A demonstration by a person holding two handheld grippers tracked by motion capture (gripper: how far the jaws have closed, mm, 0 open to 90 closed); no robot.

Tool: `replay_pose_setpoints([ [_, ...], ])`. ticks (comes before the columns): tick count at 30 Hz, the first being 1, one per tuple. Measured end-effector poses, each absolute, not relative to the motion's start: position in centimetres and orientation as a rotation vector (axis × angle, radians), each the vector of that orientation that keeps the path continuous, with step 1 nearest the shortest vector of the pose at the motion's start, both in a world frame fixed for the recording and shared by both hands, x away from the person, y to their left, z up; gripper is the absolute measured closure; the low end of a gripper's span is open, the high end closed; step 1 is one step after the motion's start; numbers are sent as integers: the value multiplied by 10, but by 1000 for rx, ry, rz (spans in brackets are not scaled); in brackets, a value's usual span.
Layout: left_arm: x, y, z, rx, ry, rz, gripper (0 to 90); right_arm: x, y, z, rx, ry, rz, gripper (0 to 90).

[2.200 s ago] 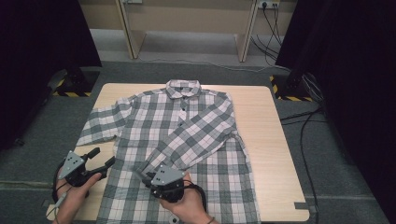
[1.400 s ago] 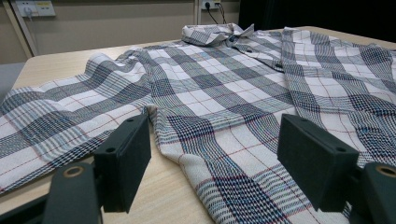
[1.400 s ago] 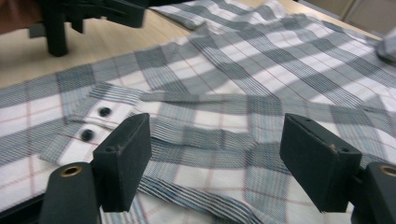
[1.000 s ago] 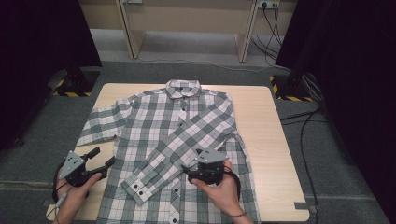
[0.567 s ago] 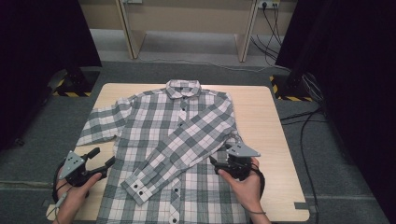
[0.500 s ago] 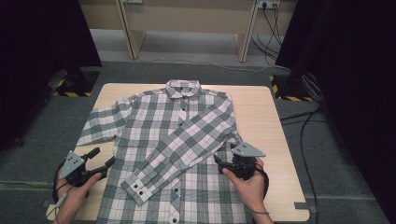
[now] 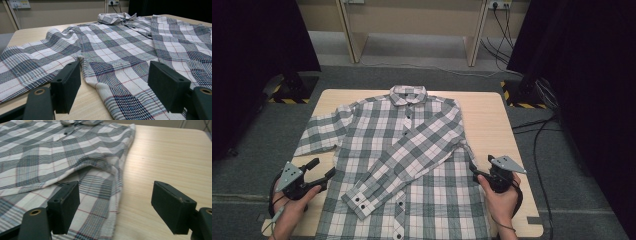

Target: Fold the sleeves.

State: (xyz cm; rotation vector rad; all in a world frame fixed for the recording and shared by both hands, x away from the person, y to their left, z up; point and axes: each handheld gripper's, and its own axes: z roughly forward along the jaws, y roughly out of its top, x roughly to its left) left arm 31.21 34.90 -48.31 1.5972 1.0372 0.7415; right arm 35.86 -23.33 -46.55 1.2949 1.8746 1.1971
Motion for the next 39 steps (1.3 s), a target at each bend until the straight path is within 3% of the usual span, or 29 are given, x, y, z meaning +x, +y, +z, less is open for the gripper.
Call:
replay_pose_setpoints([
  [13, 329, 347, -471, 1508, 1104, 700, 232, 358, -237, -473, 1289, 1855, 1174, 278],
  [17, 356, 353, -461, 1532, 1170, 711, 213, 358, -238, -473, 1297, 1855, 1176, 276],
  [29, 464, 376, -468, 1814, 1419, 788, 218, 357, -240, -473, 1297, 1867, 1182, 273],
  [39, 489, 393, -482, 1821, 1571, 728, 225, 355, -243, -473, 1303, 1861, 1186, 272],
])
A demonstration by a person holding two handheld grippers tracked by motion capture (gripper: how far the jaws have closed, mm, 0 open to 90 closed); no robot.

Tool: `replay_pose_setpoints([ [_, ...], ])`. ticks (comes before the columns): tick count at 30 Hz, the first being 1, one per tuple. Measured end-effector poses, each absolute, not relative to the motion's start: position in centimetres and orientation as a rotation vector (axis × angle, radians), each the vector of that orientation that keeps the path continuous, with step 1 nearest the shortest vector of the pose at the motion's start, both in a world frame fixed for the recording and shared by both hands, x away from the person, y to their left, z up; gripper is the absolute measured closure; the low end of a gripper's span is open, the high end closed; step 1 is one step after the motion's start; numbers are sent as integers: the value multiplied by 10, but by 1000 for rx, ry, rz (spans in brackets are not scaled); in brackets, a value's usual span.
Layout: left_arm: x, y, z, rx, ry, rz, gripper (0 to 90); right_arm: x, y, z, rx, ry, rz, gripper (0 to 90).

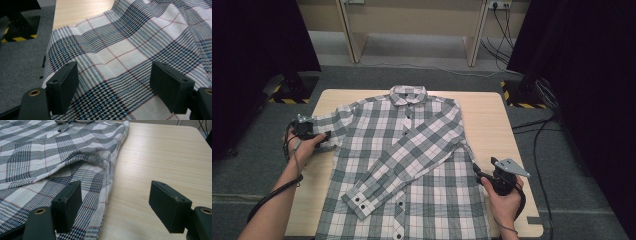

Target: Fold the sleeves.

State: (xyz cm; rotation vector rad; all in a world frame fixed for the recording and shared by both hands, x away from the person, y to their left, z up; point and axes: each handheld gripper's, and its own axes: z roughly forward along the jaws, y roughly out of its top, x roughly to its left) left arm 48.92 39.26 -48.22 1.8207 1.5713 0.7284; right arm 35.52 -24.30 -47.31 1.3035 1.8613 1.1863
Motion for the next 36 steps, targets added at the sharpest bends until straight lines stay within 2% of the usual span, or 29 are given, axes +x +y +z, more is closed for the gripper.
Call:
replay_pose_setpoints([
  [5, 492, 396, -486, 1786, 1604, 705, 229, 355, -243, -473, 1302, 1864, 1180, 273],
  [8, 493, 396, -486, 1785, 1593, 706, 262, 355, -243, -473, 1301, 1865, 1180, 273],
  [9, 492, 396, -486, 1788, 1572, 704, 307, 355, -242, -473, 1301, 1865, 1181, 273],
  [12, 491, 395, -485, 1777, 1556, 704, 516, 355, -242, -473, 1303, 1866, 1182, 273],
  [15, 490, 394, -485, 1735, 1587, 690, 786, 355, -242, -473, 1298, 1870, 1178, 273],
  [17, 490, 393, -485, 1689, 1627, 662, 855, 355, -242, -473, 1293, 1871, 1175, 274],
  [24, 487, 392, -485, 1617, 1663, 637, 881, 355, -242, -473, 1291, 1876, 1176, 274],
  [36, 472, 380, -454, 1489, 1526, 718, 884, 354, -241, -473, 1288, 1873, 1169, 279],
])
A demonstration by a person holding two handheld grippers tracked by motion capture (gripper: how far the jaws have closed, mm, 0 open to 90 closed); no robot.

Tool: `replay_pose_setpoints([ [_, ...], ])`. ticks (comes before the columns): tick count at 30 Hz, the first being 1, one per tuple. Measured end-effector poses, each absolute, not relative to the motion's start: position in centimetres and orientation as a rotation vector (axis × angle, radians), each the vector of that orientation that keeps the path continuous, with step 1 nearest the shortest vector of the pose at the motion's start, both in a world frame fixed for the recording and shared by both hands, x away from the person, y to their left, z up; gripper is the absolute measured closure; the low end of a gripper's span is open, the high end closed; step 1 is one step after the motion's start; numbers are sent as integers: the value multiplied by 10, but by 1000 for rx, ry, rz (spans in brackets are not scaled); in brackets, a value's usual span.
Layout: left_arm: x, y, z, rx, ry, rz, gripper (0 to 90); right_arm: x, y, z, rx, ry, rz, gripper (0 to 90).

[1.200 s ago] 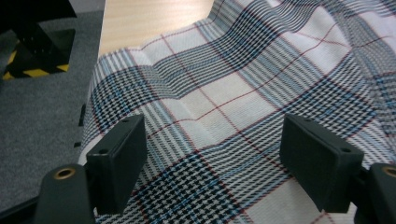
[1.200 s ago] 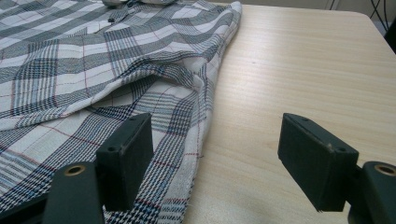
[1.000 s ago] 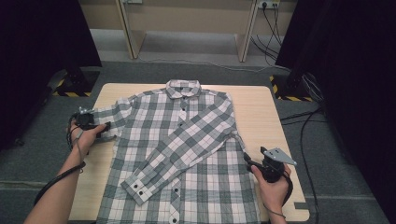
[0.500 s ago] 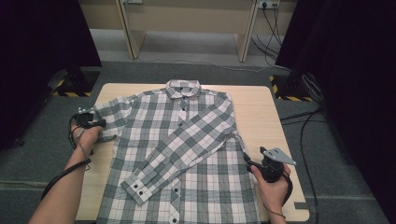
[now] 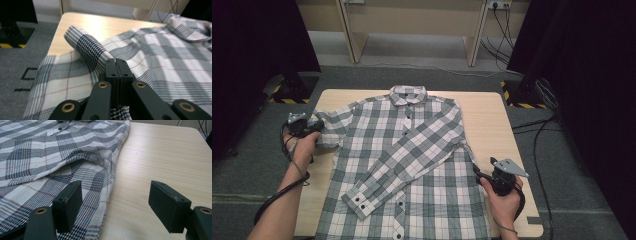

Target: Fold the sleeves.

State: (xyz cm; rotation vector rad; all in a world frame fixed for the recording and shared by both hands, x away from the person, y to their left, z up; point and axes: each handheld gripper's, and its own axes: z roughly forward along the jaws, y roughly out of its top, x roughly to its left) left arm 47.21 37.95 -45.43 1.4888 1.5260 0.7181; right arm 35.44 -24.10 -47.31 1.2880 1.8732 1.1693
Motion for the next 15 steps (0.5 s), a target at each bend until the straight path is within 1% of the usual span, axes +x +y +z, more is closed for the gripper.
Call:
replay_pose_setpoints([
  [8, 471, 353, -436, 1501, 1449, 722, 884, 354, -241, -473, 1289, 1873, 1172, 280],
  [15, 473, 327, -422, 1576, 1360, 746, 884, 354, -241, -473, 1291, 1872, 1175, 281],
])
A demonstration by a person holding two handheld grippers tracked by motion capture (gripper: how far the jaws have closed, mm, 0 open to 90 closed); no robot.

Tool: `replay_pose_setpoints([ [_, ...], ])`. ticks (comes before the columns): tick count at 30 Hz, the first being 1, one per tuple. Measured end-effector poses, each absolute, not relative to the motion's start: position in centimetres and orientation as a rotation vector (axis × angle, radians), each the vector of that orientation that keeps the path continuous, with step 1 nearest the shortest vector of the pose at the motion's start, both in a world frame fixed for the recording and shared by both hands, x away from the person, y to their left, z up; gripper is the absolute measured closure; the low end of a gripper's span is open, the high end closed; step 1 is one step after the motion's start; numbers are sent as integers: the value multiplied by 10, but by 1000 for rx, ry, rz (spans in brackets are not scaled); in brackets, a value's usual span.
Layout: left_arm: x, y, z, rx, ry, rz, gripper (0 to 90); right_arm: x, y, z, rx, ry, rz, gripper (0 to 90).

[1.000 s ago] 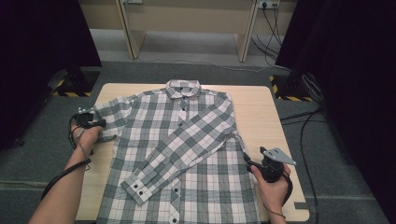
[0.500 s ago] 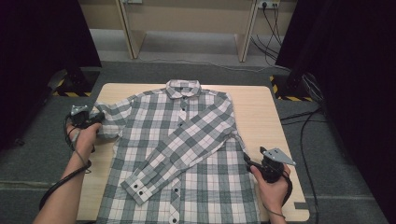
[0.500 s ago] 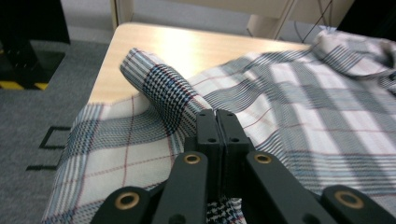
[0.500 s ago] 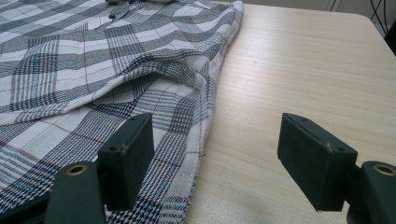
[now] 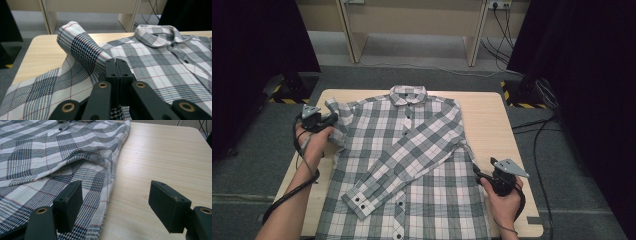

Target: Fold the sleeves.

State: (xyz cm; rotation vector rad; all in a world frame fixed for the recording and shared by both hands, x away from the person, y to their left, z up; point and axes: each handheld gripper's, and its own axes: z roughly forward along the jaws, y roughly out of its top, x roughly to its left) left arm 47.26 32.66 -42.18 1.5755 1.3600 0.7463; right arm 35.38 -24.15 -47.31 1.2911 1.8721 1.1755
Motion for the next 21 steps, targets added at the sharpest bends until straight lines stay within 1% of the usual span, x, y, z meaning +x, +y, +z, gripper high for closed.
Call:
replay_pose_setpoints([
  [6, 475, 301, -417, 1634, 1296, 753, 884, 354, -241, -473, 1291, 1874, 1172, 282],
  [21, 482, 261, -412, 1676, 1236, 723, 884, 355, -242, -473, 1293, 1879, 1173, 283],
])
